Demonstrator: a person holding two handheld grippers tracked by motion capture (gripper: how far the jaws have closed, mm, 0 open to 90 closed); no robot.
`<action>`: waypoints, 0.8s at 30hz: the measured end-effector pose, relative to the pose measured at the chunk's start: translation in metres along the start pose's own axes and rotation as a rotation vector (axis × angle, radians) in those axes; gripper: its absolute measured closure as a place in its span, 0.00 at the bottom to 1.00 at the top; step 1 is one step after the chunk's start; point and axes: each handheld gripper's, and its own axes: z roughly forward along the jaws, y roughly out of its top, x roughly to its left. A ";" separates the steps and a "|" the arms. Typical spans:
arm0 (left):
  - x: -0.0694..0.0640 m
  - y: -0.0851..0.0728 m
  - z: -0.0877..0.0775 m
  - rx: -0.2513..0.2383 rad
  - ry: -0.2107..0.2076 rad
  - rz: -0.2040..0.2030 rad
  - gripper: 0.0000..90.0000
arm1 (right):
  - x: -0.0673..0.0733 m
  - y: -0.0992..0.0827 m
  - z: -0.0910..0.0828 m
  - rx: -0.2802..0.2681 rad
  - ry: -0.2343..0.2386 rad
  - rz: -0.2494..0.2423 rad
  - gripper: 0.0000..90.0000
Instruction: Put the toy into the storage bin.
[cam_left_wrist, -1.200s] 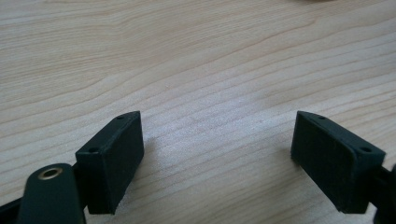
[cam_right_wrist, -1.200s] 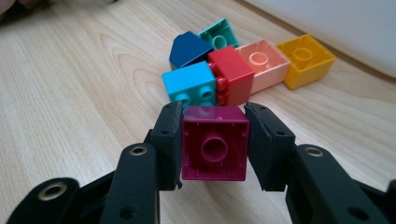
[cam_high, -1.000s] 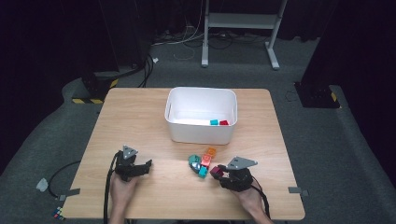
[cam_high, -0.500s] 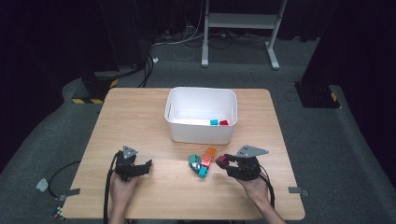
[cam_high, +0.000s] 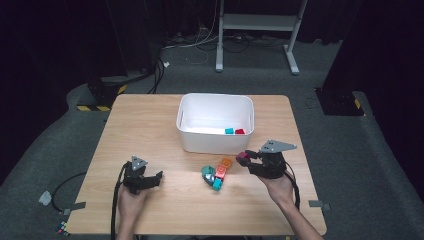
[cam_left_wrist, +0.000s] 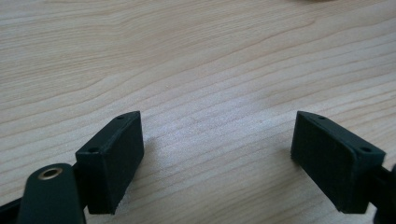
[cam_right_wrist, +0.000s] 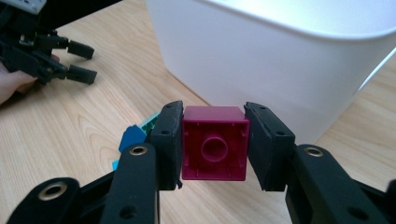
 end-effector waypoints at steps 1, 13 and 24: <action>0.000 0.000 0.000 0.000 0.000 -0.001 0.19 | -0.001 0.003 -0.001 -0.002 0.001 -0.001 0.65; 0.000 0.000 0.000 0.000 -0.001 -0.001 0.19 | -0.003 0.033 -0.004 -0.004 0.019 -0.021 0.65; 0.000 0.000 0.000 0.000 -0.002 -0.001 0.19 | -0.007 0.057 -0.005 -0.027 0.030 -0.022 0.65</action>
